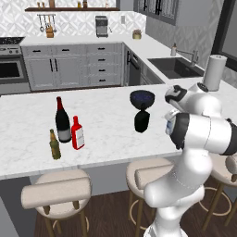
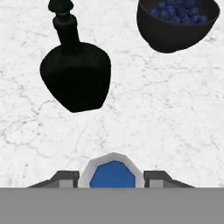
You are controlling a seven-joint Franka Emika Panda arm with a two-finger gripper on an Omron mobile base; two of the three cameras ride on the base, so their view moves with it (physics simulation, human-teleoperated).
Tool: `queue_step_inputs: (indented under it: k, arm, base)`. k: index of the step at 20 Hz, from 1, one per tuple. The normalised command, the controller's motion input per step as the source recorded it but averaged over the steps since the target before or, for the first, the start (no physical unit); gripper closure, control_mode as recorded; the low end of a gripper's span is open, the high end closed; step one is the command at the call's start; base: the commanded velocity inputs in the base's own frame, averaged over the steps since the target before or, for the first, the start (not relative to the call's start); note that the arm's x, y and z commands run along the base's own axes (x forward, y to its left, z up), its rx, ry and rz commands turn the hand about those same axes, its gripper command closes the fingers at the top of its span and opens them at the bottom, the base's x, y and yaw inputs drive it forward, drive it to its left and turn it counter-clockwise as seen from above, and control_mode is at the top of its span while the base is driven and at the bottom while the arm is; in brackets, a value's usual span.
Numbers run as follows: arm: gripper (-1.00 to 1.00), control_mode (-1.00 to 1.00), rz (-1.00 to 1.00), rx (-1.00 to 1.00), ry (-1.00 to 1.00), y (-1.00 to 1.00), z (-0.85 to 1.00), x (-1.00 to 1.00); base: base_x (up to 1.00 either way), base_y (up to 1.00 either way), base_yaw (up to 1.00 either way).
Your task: Move the plastic bottles in the middle to the plastics group, and the glass bottles in the middle to the glass group.
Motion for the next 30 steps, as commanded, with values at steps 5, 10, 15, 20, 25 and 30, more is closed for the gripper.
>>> queue_step_inputs:
  k: [5,10,15,20,25,30]
  arm:
    - [1.0,-1.0,-0.23,0.0,-0.04,-0.83,0.49,-0.25]
    - [1.0,-1.0,-0.3,0.0,0.0,-0.98,0.2,-0.01]
    - [1.0,-1.0,-0.34,-0.02,0.0,-0.87,0.0,-0.03]
    - [1.0,-1.0,-0.34,-0.01,0.0,-0.59,0.01,-0.03]
    - [1.0,-1.0,-0.33,0.0,0.0,-0.43,0.0,-0.19]
    - [1.0,-1.0,-0.32,0.0,-0.01,-0.34,0.0,-0.26]
  base:
    - [0.0,0.0,0.0]
    - [0.0,0.0,0.0]
    - [0.0,0.0,0.0]
    - [0.0,0.0,0.0]
    - [0.0,0.0,0.0]
    - [0.0,0.0,0.0]
